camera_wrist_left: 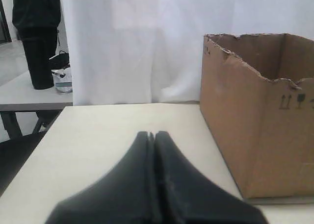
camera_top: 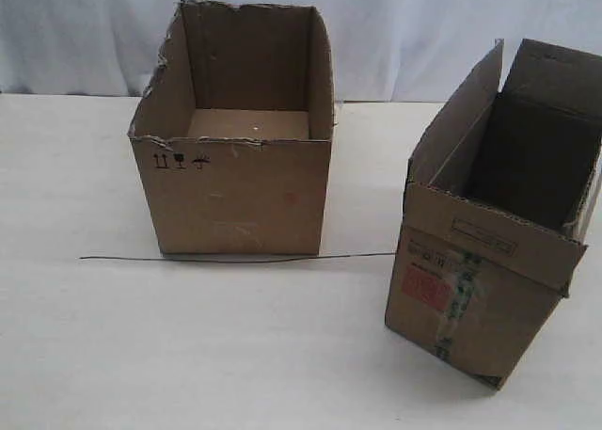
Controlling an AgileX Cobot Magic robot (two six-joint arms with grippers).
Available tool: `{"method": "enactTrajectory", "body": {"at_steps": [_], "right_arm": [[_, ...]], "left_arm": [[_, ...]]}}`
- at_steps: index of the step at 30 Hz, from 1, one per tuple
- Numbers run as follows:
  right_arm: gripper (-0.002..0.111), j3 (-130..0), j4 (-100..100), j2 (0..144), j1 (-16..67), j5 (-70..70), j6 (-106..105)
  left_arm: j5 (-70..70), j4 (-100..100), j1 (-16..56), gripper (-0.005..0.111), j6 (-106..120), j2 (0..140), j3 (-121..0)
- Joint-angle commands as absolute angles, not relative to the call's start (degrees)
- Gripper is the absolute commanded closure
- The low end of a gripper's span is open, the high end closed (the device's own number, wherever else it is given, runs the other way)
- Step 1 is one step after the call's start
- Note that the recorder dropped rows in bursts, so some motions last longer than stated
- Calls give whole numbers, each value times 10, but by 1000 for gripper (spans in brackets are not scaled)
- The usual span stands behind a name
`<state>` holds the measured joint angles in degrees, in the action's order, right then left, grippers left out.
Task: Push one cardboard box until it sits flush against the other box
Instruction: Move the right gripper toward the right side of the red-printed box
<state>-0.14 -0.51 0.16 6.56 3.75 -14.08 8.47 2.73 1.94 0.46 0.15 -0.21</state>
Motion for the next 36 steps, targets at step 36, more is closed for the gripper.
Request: {"method": "enactTrajectory", "body": {"at_steps": [36], "right_arm": [[103, -502, 288, 434, 68, 700, -36]], "left_arm": [[82, 27, 21, 107, 3, 0, 0]]}}
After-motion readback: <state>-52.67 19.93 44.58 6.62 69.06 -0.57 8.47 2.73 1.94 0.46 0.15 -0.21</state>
